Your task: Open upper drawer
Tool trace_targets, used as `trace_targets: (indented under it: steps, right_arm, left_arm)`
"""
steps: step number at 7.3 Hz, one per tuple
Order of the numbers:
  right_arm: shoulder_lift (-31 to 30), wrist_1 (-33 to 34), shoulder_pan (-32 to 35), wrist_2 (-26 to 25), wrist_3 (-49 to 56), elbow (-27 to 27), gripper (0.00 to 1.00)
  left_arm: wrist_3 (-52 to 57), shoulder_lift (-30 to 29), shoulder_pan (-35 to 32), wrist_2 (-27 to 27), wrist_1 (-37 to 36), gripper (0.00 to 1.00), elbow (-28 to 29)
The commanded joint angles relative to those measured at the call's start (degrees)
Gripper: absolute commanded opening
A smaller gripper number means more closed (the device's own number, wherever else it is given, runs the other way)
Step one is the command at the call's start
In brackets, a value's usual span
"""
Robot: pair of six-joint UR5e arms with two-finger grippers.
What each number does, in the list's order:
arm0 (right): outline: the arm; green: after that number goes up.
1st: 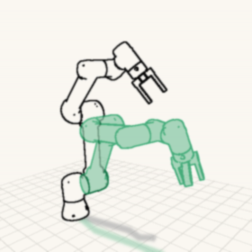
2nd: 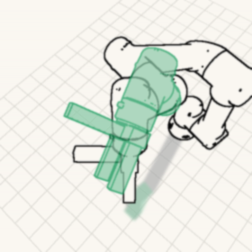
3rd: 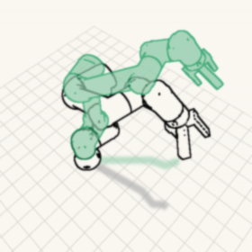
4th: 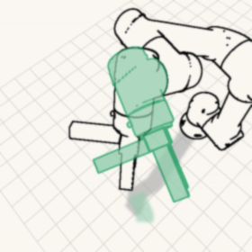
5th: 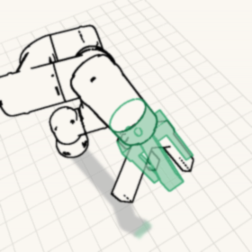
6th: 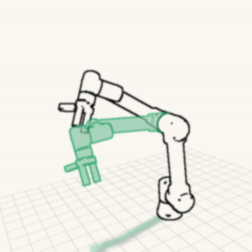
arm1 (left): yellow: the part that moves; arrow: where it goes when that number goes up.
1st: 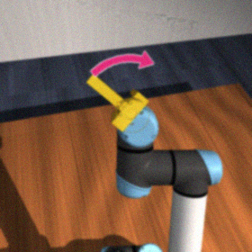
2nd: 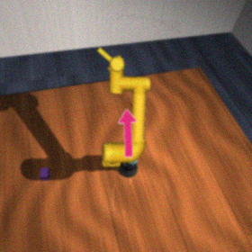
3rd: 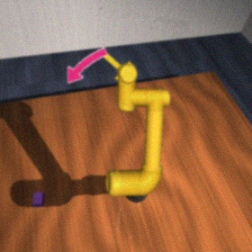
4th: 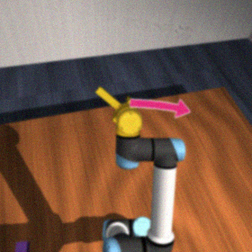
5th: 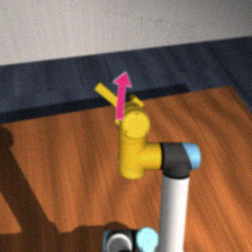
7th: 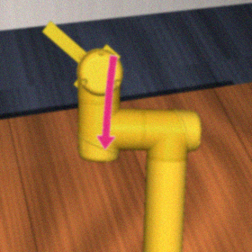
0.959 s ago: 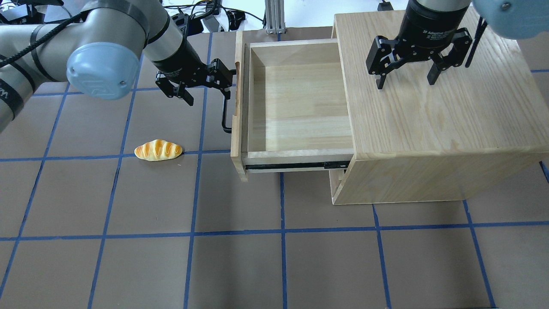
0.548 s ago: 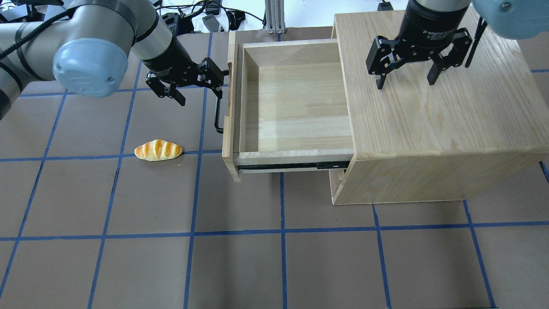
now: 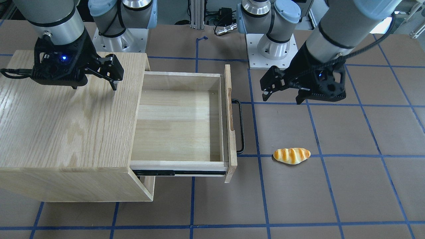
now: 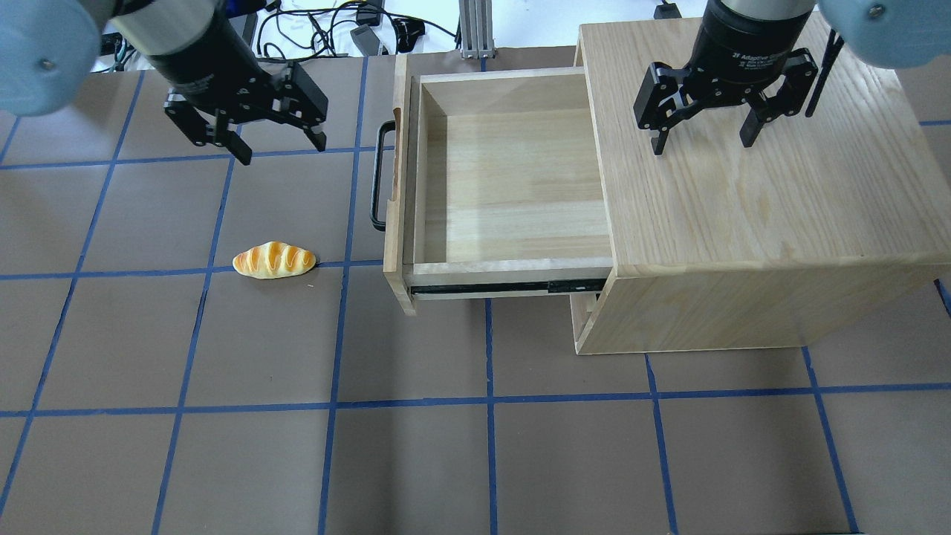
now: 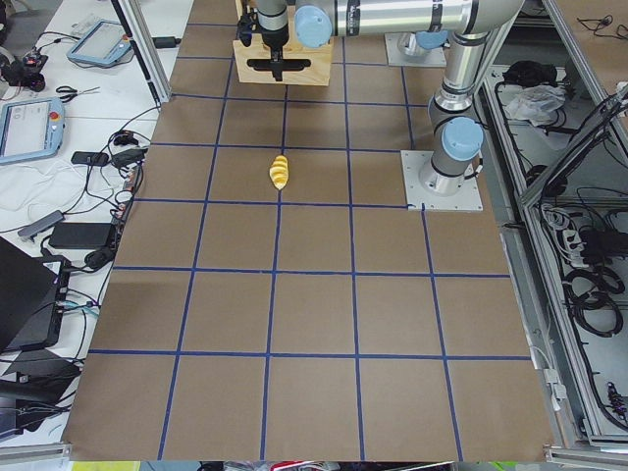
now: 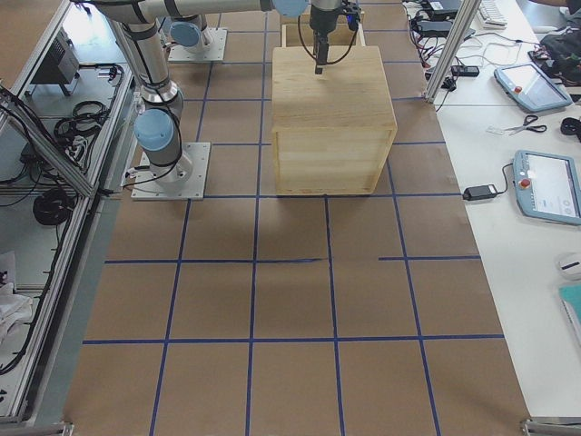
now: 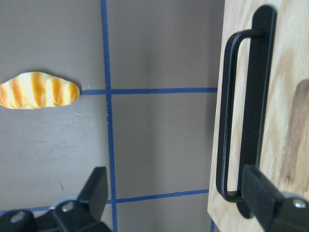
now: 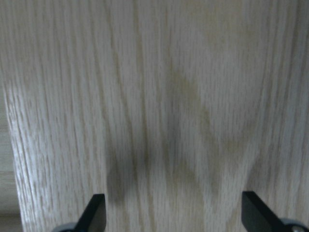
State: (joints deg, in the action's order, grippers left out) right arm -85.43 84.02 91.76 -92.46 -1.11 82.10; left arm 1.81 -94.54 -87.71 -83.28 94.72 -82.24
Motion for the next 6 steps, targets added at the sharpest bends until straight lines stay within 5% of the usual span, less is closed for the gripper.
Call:
trace_targets:
  steps: [1,6]
  right_arm:
    - [0.00,0.00,-0.08,0.00,-0.03,-0.01,1.00]
    - [0.00,0.00,0.00,0.00,-0.03,-0.01,1.00]
  left_arm:
    - [2.06,5.04,0.35,-5.14,4.60,1.00,1.64]
    - [2.06,5.95,0.34,-5.14,3.19,1.00,0.76]
